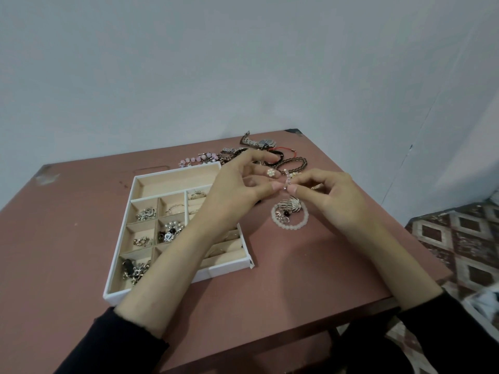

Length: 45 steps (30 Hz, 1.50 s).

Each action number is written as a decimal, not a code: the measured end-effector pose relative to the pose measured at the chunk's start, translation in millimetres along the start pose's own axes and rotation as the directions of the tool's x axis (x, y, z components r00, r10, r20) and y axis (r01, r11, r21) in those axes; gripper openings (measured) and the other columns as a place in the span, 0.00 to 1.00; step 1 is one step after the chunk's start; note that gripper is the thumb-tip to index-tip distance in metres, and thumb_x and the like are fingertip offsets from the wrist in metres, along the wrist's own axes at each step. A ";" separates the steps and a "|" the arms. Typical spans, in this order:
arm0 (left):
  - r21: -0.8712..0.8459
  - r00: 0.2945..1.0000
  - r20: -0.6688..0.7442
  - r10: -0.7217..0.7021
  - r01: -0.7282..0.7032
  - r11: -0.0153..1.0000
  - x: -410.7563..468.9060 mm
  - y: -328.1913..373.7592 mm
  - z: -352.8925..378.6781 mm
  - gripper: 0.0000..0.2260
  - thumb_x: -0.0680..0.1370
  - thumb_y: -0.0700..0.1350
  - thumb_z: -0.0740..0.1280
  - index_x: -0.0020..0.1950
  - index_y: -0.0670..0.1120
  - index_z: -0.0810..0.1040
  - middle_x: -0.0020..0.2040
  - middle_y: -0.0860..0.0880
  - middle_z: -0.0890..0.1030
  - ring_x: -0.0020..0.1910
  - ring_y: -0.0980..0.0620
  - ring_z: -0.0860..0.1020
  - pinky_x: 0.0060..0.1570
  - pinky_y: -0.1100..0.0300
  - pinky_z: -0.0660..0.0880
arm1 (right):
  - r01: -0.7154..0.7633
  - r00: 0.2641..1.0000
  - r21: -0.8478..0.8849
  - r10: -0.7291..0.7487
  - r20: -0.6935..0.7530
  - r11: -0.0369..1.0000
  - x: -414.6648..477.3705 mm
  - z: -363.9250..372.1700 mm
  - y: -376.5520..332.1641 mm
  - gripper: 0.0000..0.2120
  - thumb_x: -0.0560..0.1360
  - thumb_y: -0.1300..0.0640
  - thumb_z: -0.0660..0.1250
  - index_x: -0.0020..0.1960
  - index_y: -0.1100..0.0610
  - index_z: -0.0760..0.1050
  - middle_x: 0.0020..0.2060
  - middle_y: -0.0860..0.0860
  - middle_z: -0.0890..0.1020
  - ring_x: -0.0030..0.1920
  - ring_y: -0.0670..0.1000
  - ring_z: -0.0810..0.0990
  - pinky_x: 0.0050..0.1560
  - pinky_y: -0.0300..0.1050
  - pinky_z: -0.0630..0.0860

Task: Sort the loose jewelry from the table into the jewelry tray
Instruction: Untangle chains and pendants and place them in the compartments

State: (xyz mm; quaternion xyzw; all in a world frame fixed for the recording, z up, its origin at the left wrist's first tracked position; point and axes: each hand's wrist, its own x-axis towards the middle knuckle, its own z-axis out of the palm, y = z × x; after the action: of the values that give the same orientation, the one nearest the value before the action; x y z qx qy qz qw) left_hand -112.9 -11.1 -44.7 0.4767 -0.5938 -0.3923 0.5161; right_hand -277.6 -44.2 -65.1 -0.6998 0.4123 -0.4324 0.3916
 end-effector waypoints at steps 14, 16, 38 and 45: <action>-0.082 0.998 0.048 -0.036 0.040 0.996 -1.5 -2.4 1.9 0.09 0.72 0.31 0.69 0.49 0.41 0.78 0.29 0.51 0.81 0.32 0.57 0.82 0.36 0.68 0.77 | 0.009 1.000 0.015 -0.009 -0.022 1.000 1.5 -0.5 1.1 0.03 0.73 0.61 0.69 0.44 0.57 0.82 0.37 0.51 0.82 0.37 0.45 0.76 0.43 0.37 0.72; -0.065 0.998 0.057 -0.036 0.040 0.997 -2.2 -1.4 2.2 0.08 0.74 0.32 0.67 0.51 0.38 0.78 0.27 0.52 0.80 0.30 0.59 0.80 0.34 0.70 0.75 | 0.009 1.000 0.019 -0.009 -0.027 1.000 1.7 -0.8 0.8 0.03 0.73 0.61 0.69 0.45 0.58 0.82 0.40 0.55 0.84 0.38 0.47 0.76 0.45 0.40 0.73; 0.283 0.993 0.115 0.038 -0.070 0.957 1.8 2.0 3.4 0.11 0.69 0.40 0.67 0.46 0.53 0.71 0.35 0.53 0.72 0.31 0.52 0.68 0.31 0.61 0.65 | 0.046 0.999 -0.069 -0.047 -0.018 0.997 0.9 0.4 2.5 0.03 0.75 0.61 0.66 0.44 0.58 0.79 0.40 0.62 0.82 0.37 0.52 0.74 0.42 0.45 0.71; 0.201 1.000 0.025 0.006 -0.011 0.979 2.2 1.7 8.0 0.11 0.73 0.35 0.67 0.46 0.51 0.72 0.32 0.52 0.72 0.26 0.60 0.70 0.30 0.62 0.67 | 0.051 0.998 -0.020 -0.052 -0.032 0.998 2.8 -1.0 5.9 0.03 0.73 0.59 0.68 0.42 0.56 0.79 0.39 0.58 0.82 0.37 0.48 0.75 0.43 0.44 0.72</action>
State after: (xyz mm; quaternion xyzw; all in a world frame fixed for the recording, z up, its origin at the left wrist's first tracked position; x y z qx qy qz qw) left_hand -121.1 -13.0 -43.8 0.5191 -0.6388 -0.3337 0.4595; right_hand -279.1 -49.1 -69.3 -0.7067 0.4047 -0.4496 0.3668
